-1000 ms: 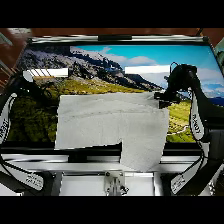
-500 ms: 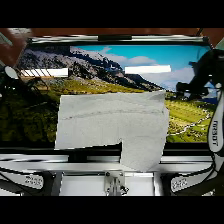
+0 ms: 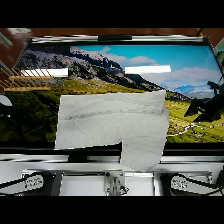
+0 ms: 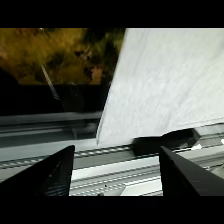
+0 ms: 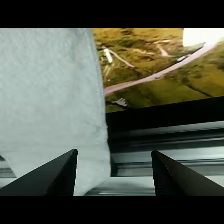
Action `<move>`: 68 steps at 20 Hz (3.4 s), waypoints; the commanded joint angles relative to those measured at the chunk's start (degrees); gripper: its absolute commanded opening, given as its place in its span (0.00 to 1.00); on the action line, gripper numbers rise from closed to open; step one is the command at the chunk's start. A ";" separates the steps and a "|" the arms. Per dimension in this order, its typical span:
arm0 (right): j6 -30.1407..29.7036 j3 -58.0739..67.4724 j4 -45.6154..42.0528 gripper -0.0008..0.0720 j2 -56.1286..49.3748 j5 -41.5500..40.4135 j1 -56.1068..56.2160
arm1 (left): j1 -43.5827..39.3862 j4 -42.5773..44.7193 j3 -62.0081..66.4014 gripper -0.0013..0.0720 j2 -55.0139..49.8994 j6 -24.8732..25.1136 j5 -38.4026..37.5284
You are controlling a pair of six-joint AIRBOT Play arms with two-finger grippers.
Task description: Fold the shirts.
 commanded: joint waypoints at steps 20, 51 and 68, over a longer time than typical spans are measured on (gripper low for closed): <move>-6.62 -17.62 3.43 0.80 5.95 3.93 -0.50 | -1.88 -7.19 -19.21 0.06 3.32 2.45 17.68; -15.37 -35.45 15.19 0.11 15.85 21.09 4.96 | -1.88 -13.77 -9.70 0.06 4.48 14.36 15.10; -11.19 7.19 15.32 0.11 -9.51 36.13 14.25 | -5.31 -17.97 29.59 0.06 -17.99 3.58 17.35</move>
